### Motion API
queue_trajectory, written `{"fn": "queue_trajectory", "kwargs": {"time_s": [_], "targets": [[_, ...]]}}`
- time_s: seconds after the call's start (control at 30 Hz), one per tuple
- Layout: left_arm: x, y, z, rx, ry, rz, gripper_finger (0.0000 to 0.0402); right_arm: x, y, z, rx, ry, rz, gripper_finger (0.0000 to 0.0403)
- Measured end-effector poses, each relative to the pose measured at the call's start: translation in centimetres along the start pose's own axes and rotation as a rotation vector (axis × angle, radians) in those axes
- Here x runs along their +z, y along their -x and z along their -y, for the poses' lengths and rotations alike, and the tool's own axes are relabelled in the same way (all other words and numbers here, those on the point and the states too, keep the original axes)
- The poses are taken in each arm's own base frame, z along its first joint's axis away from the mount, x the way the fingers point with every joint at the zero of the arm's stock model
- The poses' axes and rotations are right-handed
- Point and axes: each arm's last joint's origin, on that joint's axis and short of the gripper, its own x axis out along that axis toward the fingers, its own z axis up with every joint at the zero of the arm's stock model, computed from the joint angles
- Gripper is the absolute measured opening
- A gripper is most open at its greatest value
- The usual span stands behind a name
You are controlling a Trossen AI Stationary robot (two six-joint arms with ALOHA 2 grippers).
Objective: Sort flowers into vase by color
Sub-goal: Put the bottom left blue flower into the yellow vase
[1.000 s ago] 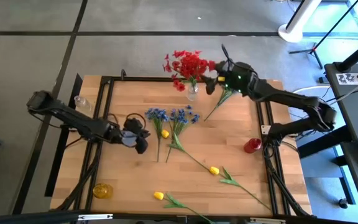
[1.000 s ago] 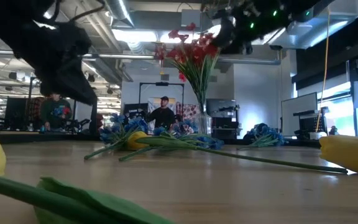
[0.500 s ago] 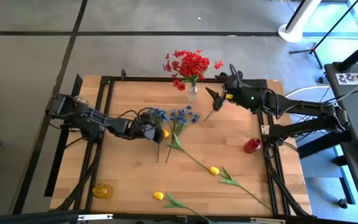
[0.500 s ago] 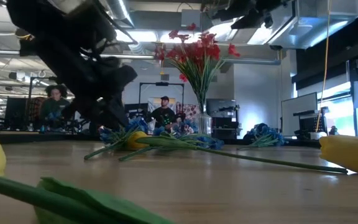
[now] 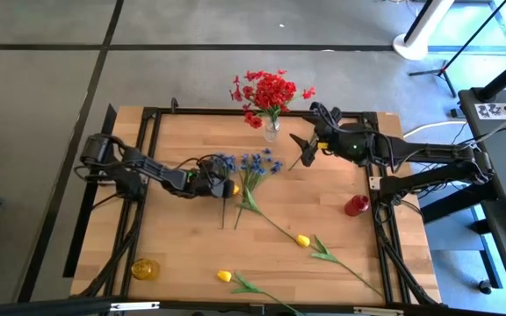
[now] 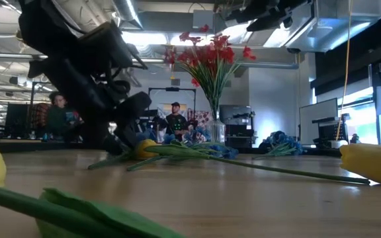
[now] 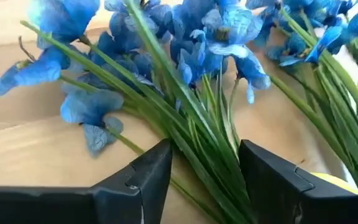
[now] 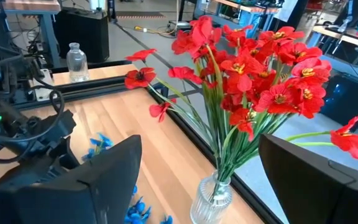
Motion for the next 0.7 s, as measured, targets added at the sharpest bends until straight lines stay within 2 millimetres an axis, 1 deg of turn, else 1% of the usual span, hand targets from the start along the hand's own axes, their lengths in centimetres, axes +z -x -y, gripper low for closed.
{"fn": "queue_trajectory", "kwargs": {"time_s": [0.13, 0.3, 0.4, 0.5, 0.53, 0.6, 0.7], "targets": [[-0.4, -0.7, 0.2, -0.011, 0.023, 0.027, 0.0174, 0.0, 0.0, 0.0, 0.0, 0.001, -0.001, 0.0324], [-0.6, -0.6, 0.9, -0.064, 0.019, 0.062, 0.015, -0.1, 0.0, 0.0, 0.0, 0.004, -0.006, 0.0324], [-0.7, -0.4, 1.3, -0.09, 0.006, 0.082, 0.0105, 0.0, 0.0, 0.0, 0.0, 0.002, -0.003, 0.0324], [-0.5, -0.2, 1.5, -0.089, -0.014, 0.139, 0.0032, 0.0, 0.0, 0.0, 0.013, 0.002, -0.002, 0.0324], [-0.3, -0.1, 1.6, -0.098, -0.022, 0.151, 0.0018, 0.0, 0.0, -0.1, 0.02, 0.003, -0.004, 0.0324], [0.4, 0.6, 2.2, -0.159, -0.046, 0.147, 0.0013, -0.1, 0.0, -0.1, 0.035, 0.006, -0.01, 0.0324], [2.2, 3.3, 3.0, -0.258, -0.12, 0.191, 0.001, -0.2, 0.0, -0.1, 0.044, 0.009, -0.015, 0.0324]]}}
